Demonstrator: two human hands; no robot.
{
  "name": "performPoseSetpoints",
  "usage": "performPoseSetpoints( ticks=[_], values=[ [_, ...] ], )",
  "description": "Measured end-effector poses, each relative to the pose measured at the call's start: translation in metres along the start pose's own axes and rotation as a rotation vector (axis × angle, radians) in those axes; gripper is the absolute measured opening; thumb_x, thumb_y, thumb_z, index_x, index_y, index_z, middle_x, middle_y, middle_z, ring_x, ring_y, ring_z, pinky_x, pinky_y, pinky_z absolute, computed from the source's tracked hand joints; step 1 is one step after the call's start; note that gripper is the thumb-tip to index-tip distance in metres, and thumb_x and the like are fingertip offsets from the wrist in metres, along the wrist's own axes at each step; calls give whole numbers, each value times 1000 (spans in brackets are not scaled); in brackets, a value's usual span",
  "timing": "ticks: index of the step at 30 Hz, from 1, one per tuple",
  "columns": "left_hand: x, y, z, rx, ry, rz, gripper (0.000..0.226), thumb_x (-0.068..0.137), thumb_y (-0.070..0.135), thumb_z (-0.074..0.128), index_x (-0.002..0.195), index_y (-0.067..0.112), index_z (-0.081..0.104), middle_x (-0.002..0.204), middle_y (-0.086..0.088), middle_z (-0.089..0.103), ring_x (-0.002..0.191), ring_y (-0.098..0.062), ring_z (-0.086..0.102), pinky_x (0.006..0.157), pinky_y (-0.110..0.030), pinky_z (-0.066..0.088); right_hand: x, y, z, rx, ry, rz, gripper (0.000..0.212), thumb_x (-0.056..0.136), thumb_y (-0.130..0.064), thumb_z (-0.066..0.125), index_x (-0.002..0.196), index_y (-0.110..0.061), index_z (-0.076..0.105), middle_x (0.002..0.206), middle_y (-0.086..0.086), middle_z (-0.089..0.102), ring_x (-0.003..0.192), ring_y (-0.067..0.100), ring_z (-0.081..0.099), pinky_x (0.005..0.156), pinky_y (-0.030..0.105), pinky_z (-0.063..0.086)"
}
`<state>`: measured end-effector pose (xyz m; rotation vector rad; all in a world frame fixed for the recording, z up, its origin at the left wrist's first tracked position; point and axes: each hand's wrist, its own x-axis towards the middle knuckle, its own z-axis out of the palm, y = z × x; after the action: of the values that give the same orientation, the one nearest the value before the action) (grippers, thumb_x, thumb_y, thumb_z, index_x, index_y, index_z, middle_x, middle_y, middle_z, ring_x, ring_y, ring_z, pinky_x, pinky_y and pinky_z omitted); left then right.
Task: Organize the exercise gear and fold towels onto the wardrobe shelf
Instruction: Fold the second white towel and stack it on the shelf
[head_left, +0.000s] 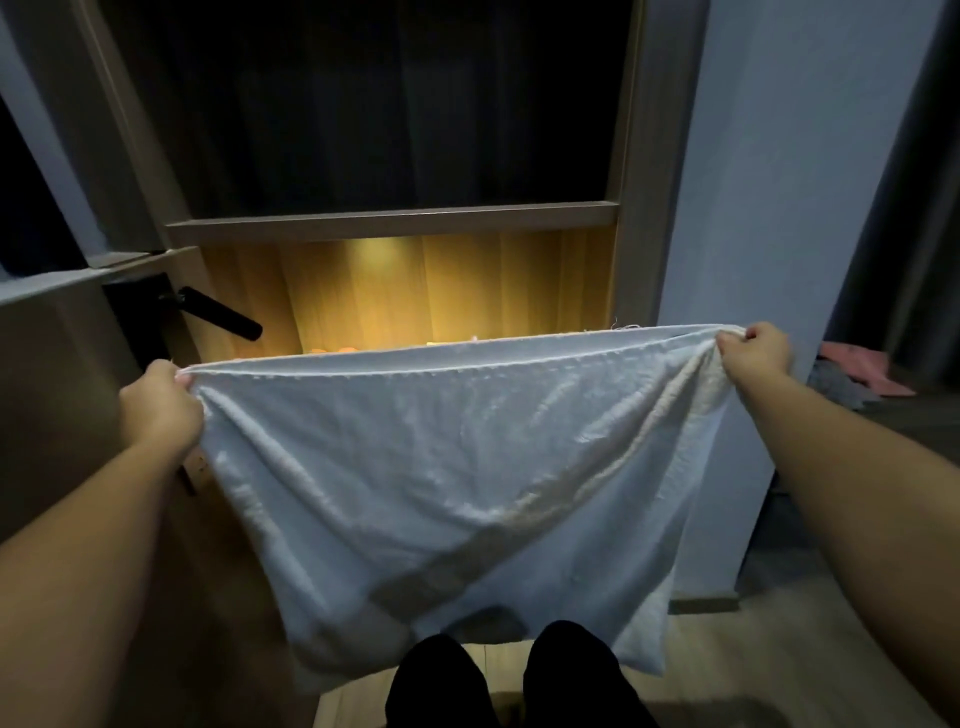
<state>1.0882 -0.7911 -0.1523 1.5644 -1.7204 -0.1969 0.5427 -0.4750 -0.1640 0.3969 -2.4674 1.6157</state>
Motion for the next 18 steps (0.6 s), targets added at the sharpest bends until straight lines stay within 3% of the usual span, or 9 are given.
performPoseSetpoints(
  ticks=[5,9,13,15,18],
  values=[
    [-7,-5,1,-28,-20,-49,27,104,27,38,103,6,54,103,-26,53,88,-41,53,74,-46,43,1,10,3,38,-60,-1,20,86,-27,67,82,-12,56,81,12,53,78,24,51,76,39,47],
    [-12,0,1,-105,-13,-99,26,104,26,40,105,6,57,108,-26,54,95,-43,55,78,-43,42,1,16,3,55,-4,32,20,86,-30,67,95,-11,65,88,8,58,83,23,53,80,35,45],
    [-16,13,-1,-292,6,-154,26,103,25,44,116,8,58,118,-22,56,106,-39,56,85,-45,46,-7,5,5,108,-70,-52,14,92,-26,58,96,-13,56,93,10,57,86,24,54,77,35,42],
    [-22,30,-4,-402,21,-127,25,102,25,45,118,11,57,120,-19,58,109,-35,56,91,-44,46,-20,-14,7,161,-119,-116,10,94,-23,50,98,-14,53,95,10,56,89,24,53,77,37,44],
    [-37,75,-6,-503,0,51,23,98,24,52,118,13,55,115,-11,59,107,-28,58,94,-44,49,-63,-63,13,271,-269,-223,13,98,-23,45,102,-15,55,101,6,57,92,19,53,77,31,44]
  ],
)
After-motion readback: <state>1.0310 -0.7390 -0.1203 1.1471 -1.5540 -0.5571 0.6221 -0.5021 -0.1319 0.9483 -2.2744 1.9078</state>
